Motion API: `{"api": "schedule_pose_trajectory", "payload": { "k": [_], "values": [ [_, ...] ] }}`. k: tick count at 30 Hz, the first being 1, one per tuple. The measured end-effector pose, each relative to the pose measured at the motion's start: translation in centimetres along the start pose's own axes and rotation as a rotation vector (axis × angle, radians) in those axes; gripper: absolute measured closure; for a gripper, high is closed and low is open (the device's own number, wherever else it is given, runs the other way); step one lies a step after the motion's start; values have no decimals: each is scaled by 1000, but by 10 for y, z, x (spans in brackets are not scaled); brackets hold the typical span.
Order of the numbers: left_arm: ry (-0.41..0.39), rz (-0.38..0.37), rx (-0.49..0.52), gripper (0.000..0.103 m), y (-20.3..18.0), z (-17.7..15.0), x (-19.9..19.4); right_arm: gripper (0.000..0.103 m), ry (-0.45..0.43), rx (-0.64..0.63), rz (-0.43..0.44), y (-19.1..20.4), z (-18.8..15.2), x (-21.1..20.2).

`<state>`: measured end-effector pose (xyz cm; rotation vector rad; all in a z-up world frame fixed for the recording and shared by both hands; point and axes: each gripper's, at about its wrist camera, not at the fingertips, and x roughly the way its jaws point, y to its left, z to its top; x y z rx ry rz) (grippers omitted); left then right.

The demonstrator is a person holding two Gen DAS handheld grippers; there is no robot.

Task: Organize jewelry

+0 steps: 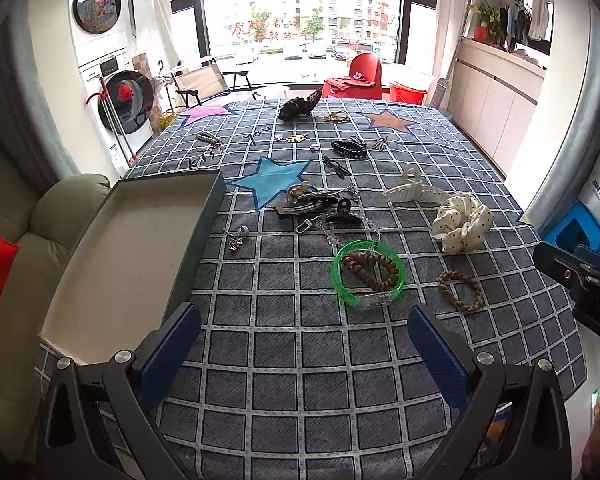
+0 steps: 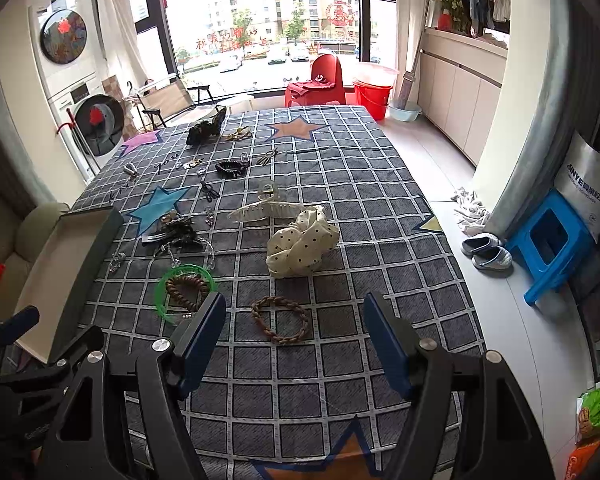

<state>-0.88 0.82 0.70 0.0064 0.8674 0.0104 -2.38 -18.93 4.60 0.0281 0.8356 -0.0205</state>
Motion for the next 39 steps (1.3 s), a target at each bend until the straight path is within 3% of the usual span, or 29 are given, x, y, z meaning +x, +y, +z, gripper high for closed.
{"api": "schedule_pose_trajectory", "payload": {
  "k": [39],
  "values": [
    [3, 3, -2, 0, 5, -3, -1, 29, 0, 1, 3, -1, -1, 1]
  ]
}}
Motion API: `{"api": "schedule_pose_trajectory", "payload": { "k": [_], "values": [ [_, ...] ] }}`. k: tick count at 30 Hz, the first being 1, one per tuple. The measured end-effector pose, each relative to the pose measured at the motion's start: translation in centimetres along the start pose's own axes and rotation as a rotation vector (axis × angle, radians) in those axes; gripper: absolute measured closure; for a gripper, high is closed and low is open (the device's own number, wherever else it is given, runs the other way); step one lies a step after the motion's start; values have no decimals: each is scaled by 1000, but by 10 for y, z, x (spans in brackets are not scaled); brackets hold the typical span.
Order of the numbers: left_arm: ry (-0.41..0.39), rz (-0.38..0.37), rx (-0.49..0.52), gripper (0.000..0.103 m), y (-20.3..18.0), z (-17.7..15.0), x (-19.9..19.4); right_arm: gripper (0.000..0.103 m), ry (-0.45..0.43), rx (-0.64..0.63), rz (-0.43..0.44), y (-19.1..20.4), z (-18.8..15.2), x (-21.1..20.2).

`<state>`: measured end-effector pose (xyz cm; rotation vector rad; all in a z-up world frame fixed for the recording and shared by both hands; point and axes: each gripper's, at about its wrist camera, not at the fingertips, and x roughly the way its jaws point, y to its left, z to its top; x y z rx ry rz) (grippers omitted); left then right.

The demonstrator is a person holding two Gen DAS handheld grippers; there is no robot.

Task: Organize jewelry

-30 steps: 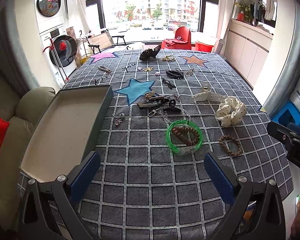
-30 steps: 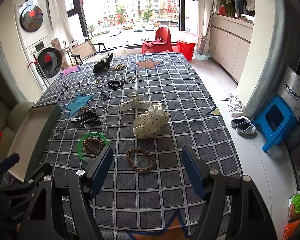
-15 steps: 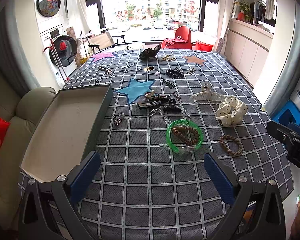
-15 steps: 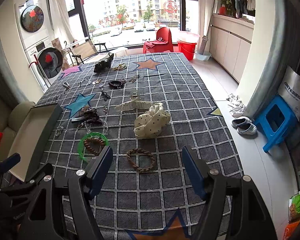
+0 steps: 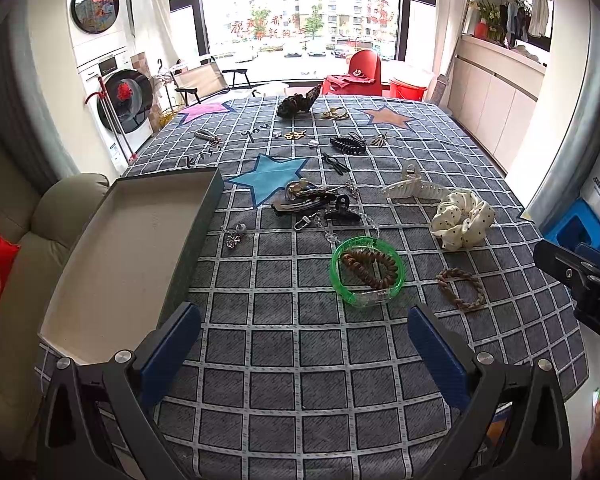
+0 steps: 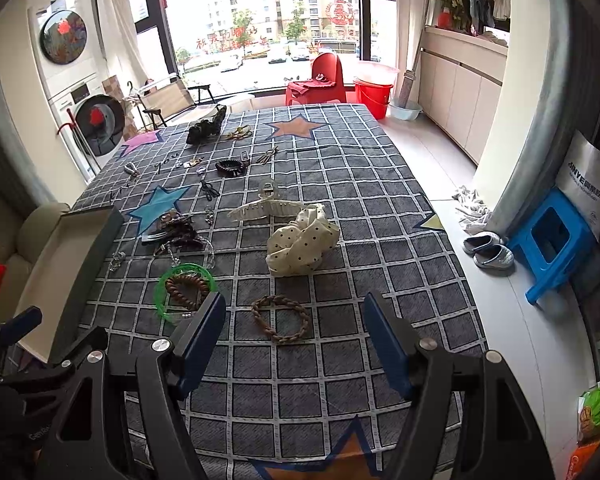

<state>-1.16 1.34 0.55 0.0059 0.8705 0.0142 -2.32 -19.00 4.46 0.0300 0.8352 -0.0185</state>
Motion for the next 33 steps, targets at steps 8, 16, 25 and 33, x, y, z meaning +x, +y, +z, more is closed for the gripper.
{"api": "schedule_pose_trajectory", "payload": {
  "k": [8, 16, 25, 33],
  "values": [
    [2, 0, 0, 0, -1, 0, 0, 28, 0, -2, 1, 1, 0, 0],
    [12, 3, 1, 0, -2, -2, 5, 28, 2, -3, 2, 3, 1, 0],
    [19, 6, 4, 0, -6, 1, 8, 28, 3, -2, 2, 3, 1, 1],
    [44, -4, -9, 0, -4, 2, 17, 28, 17, 1, 3, 1, 0, 11]
  ]
}}
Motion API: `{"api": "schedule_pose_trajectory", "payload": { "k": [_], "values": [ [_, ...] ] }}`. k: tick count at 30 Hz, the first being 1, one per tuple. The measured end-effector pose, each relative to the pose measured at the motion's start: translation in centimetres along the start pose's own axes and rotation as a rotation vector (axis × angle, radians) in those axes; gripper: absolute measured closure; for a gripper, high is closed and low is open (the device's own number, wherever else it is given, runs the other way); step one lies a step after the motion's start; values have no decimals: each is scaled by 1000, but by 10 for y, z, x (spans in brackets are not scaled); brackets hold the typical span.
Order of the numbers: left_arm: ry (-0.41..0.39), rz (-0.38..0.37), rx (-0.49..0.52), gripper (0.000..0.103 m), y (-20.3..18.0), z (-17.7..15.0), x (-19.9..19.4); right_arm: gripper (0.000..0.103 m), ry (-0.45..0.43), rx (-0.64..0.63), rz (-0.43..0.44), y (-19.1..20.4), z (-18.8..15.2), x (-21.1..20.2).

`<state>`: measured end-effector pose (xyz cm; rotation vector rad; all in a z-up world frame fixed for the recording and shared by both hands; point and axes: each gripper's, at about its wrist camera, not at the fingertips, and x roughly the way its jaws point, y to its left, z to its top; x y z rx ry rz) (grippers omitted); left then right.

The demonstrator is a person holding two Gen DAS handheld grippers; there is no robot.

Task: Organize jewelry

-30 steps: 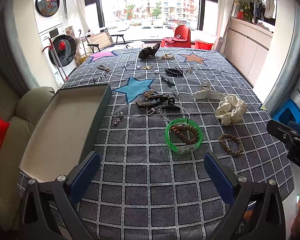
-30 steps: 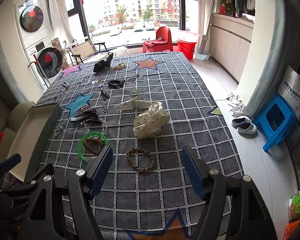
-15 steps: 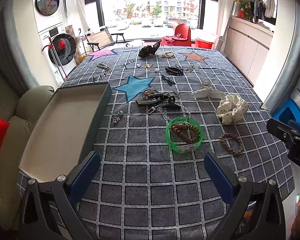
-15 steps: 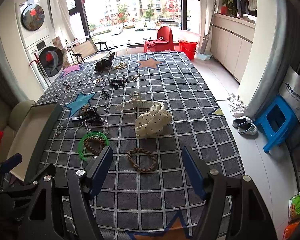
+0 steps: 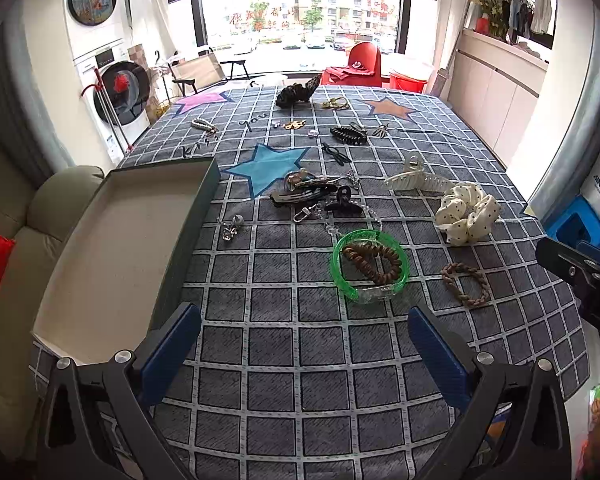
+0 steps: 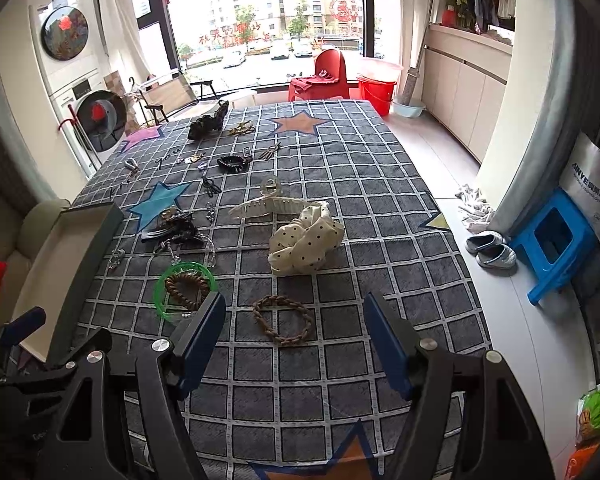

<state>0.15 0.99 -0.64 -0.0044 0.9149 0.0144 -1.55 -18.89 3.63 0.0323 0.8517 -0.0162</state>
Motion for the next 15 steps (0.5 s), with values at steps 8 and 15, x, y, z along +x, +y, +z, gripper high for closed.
{"api": "schedule_pose_trajectory", "payload": {
  "k": [8, 15],
  "values": [
    [96, -66, -61, 0, 17, -2, 38, 27, 63, 33, -2, -16, -4, 25],
    [124, -120, -70, 0, 13, 6, 67, 27, 123, 62, -15, -30, -4, 56]
  ]
}}
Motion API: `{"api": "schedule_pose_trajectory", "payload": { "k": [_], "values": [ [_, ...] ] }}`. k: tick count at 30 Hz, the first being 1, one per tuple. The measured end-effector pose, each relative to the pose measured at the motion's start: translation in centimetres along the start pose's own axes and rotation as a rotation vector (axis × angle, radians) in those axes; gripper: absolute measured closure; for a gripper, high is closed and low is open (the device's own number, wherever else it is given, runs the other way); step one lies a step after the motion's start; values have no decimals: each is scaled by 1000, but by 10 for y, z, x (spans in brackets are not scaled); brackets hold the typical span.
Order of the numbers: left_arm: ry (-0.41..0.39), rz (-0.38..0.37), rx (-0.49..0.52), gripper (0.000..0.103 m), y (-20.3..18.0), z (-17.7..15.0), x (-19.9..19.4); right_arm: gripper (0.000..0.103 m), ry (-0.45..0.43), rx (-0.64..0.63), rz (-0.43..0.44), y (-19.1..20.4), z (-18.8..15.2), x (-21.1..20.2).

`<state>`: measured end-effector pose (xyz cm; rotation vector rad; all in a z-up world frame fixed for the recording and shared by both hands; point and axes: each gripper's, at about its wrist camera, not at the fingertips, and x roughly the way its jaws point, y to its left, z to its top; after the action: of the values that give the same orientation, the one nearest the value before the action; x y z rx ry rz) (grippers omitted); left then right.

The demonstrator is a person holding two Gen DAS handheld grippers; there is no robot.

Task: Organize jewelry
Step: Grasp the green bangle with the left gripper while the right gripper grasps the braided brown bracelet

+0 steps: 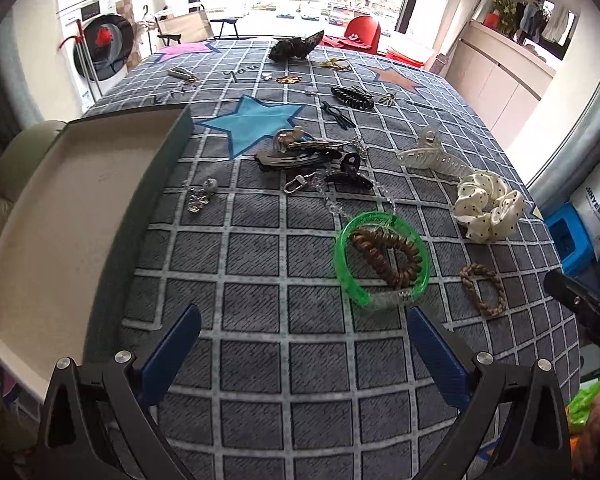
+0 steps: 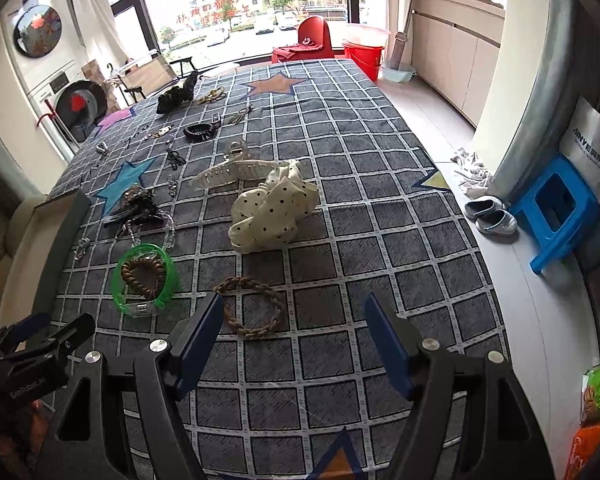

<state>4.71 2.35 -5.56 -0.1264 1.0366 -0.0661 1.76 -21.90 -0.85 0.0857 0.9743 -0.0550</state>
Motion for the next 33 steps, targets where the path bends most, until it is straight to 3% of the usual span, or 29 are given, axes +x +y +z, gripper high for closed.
{"api": "schedule_pose_trajectory", "payload": {
  "k": [3, 8, 9, 10, 18, 22, 25, 27, 29, 31, 32, 33],
  "values": [
    [15, -4, 9, 8, -3, 7, 13, 27, 25, 0, 8, -1, 1, 14],
    [35, -9, 12, 9, -3, 14, 30, 27, 67, -24, 37, 3, -3, 35],
    [39, -13, 13, 21, -3, 15, 33, 27, 74, -34, 42, 5, -5, 38],
    [53, -18, 16, 23, -3, 16, 36, 27, 80, -45, 44, 8, -7, 41],
    [56, -18, 54, 24, -7, 19, 44, 27, 84, -106, 29, 22, -12, 55],
    [56, -26, 73, 33, -11, 19, 43, 27, 79, -142, 0, 30, -13, 63],
    [63, -53, 87, 51, -16, 19, 41, 27, 54, -167, -14, 36, -15, 64],
    [69, -81, 96, 77, -20, 20, 41, 27, 47, -170, -16, 37, -16, 65],
    [74, -94, 103, 84, -23, 20, 41, 33, 40, -177, -6, 38, -16, 63],
    [67, -109, 102, 94, -24, 19, 39, 56, 32, -187, 1, 39, -16, 61],
    [72, -121, 99, 95, -24, 19, 39, 62, 31, -189, 6, 40, -16, 61],
    [76, -132, 94, 95, -23, 17, 38, 76, 31, -188, 12, 40, -15, 60]
  ]
}}
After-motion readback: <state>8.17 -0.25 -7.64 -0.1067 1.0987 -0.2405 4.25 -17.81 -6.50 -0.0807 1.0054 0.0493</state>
